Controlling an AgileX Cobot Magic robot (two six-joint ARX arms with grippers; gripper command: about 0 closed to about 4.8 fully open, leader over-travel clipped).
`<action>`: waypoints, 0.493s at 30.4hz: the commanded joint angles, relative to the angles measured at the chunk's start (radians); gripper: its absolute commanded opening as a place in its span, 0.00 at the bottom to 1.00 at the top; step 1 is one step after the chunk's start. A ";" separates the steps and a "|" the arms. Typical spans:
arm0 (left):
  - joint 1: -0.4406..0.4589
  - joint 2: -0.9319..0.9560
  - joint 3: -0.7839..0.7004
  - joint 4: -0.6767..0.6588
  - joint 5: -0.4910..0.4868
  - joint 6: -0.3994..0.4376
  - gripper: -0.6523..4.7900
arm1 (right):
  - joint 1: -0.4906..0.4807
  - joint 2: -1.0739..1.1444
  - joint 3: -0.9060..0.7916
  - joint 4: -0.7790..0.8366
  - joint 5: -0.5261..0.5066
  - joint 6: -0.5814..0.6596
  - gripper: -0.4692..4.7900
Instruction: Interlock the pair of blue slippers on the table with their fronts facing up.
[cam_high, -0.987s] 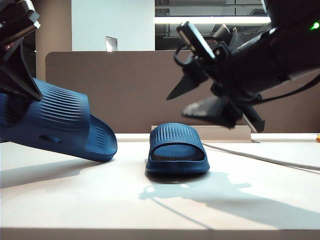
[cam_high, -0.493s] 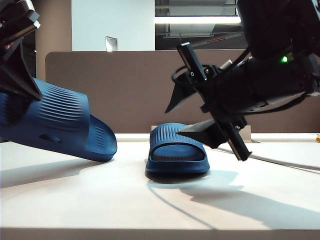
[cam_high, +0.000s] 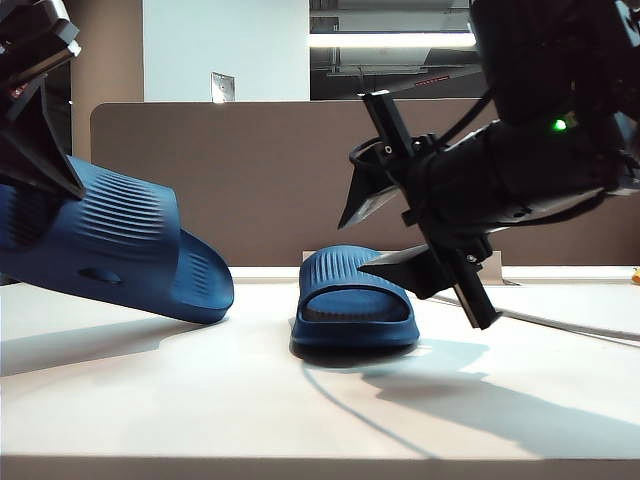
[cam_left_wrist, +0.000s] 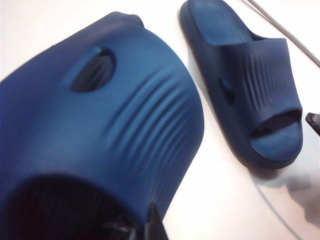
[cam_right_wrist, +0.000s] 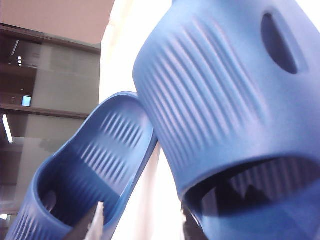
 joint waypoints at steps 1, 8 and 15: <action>0.001 -0.004 0.007 0.023 -0.002 0.003 0.11 | 0.002 0.018 0.033 -0.012 0.005 0.012 0.45; 0.001 -0.004 0.007 0.024 0.037 0.063 0.11 | 0.003 0.075 0.051 0.001 -0.013 0.085 0.45; 0.001 -0.004 0.007 0.039 0.099 0.093 0.11 | 0.001 0.092 0.052 0.000 0.021 0.134 0.45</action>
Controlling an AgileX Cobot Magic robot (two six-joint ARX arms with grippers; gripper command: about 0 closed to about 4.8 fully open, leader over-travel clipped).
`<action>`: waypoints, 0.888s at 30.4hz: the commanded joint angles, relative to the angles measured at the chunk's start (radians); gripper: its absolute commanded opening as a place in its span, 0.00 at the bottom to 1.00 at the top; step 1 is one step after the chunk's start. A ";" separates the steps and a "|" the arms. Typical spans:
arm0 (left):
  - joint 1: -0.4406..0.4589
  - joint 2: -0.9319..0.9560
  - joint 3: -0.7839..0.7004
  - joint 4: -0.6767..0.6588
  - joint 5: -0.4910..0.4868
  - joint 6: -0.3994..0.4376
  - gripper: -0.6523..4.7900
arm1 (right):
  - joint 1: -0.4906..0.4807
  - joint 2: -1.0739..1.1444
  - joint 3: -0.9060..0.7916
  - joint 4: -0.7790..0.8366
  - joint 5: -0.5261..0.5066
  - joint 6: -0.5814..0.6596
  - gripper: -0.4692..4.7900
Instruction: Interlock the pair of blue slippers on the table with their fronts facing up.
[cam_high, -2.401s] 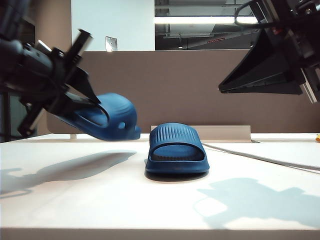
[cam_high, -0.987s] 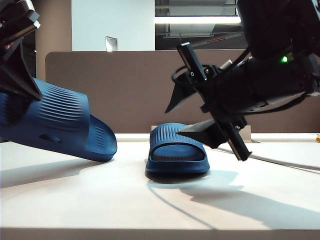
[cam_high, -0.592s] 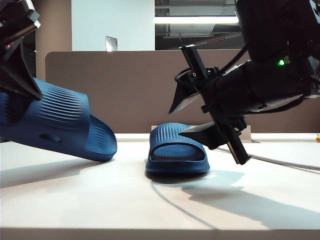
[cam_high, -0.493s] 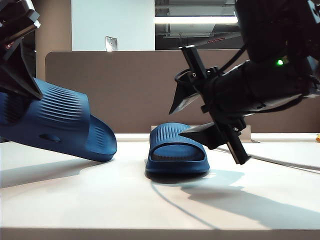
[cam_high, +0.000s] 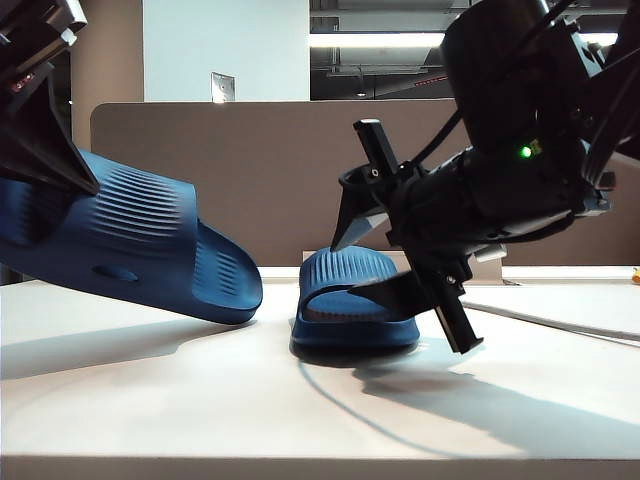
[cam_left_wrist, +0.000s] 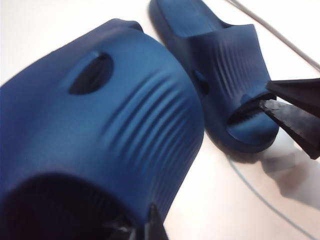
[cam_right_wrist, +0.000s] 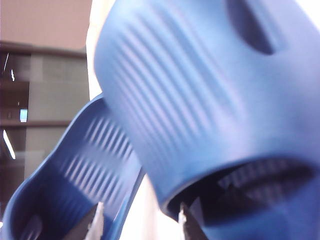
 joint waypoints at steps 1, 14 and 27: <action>0.001 -0.004 0.007 0.035 0.011 0.011 0.11 | 0.000 0.015 0.003 0.016 0.016 0.020 0.45; 0.001 -0.004 0.007 0.035 0.076 0.011 0.11 | -0.008 0.041 0.003 0.047 0.085 0.014 0.45; 0.001 -0.004 0.007 0.035 0.079 0.007 0.11 | -0.039 0.103 0.045 0.108 0.047 0.014 0.45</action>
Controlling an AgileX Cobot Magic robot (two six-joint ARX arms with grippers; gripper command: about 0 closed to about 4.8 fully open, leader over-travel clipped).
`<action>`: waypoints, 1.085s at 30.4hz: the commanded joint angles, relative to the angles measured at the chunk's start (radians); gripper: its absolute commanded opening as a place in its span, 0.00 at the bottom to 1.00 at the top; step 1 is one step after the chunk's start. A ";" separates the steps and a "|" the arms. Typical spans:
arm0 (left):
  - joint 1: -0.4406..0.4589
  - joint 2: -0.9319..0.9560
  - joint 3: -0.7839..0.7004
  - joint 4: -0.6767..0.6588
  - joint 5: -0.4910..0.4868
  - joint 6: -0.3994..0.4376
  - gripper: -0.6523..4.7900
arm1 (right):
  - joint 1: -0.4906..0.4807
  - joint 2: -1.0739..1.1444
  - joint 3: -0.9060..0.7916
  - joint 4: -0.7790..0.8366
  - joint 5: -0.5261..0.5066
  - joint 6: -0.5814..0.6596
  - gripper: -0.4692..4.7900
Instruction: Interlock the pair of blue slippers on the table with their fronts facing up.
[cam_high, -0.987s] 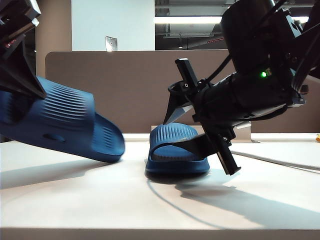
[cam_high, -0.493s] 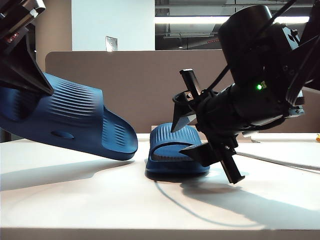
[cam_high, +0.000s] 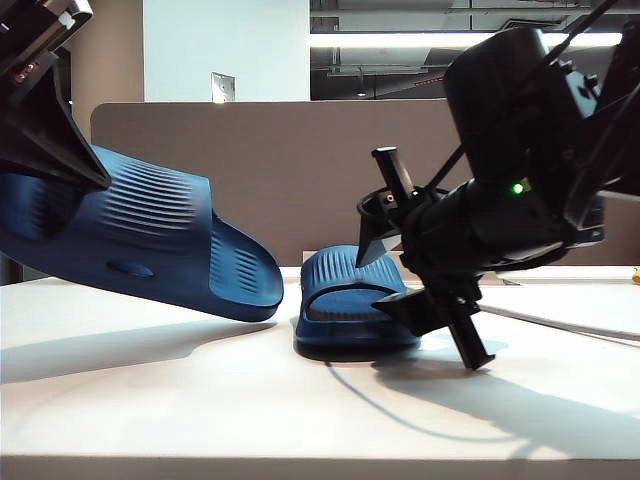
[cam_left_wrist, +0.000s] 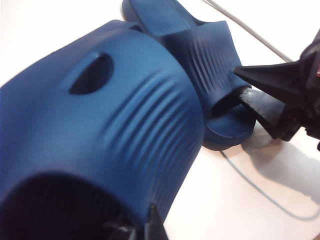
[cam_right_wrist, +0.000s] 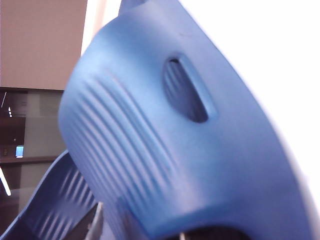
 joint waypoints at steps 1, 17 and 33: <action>0.001 -0.004 0.007 0.026 0.007 0.000 0.11 | 0.000 0.023 0.043 0.032 -0.039 -0.005 0.45; 0.001 -0.004 0.007 0.011 0.004 0.000 0.11 | 0.002 0.058 0.087 0.008 -0.055 -0.066 0.10; 0.001 -0.004 0.008 0.011 -0.004 0.003 0.11 | -0.082 -0.076 -0.016 -0.007 -0.272 -0.369 0.09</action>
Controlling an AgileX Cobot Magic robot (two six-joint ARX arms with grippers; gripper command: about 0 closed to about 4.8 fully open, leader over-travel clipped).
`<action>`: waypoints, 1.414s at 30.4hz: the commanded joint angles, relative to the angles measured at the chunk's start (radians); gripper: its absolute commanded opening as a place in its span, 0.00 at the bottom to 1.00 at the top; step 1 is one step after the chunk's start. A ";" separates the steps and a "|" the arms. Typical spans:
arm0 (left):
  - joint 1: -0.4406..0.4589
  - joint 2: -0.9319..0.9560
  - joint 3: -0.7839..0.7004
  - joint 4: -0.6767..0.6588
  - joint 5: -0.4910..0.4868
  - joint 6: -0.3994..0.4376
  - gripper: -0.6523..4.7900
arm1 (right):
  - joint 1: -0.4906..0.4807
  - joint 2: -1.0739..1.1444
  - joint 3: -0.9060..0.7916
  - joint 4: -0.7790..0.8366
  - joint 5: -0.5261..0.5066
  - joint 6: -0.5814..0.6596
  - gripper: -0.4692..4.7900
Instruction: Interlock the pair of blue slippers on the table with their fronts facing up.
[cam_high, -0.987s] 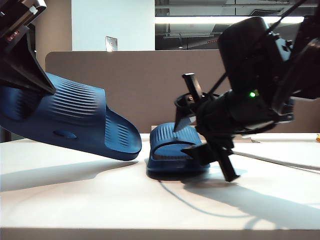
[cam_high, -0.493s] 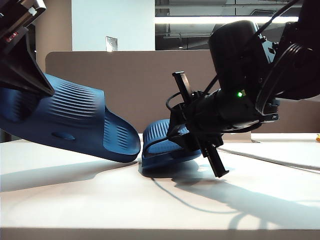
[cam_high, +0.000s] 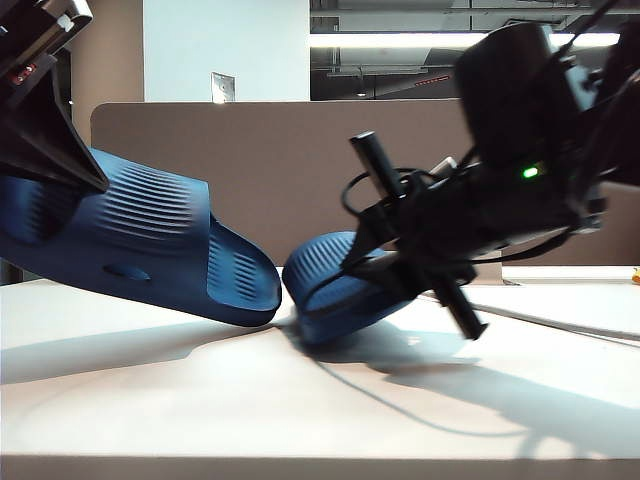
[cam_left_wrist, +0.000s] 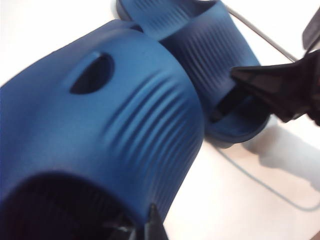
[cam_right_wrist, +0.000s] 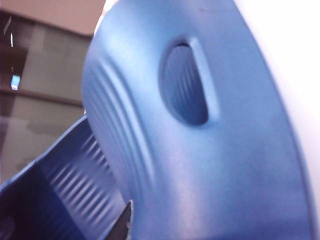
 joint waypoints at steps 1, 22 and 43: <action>0.001 -0.004 0.008 0.024 -0.001 0.003 0.11 | -0.035 -0.069 -0.035 -0.029 -0.076 -0.122 0.09; 0.002 -0.002 0.008 0.026 0.049 0.074 0.11 | -0.266 -0.665 -0.072 -0.802 -0.546 -0.629 0.09; 0.148 0.063 0.061 -0.039 0.354 0.182 0.11 | -0.599 -0.747 -0.069 -1.019 -1.056 -0.790 0.09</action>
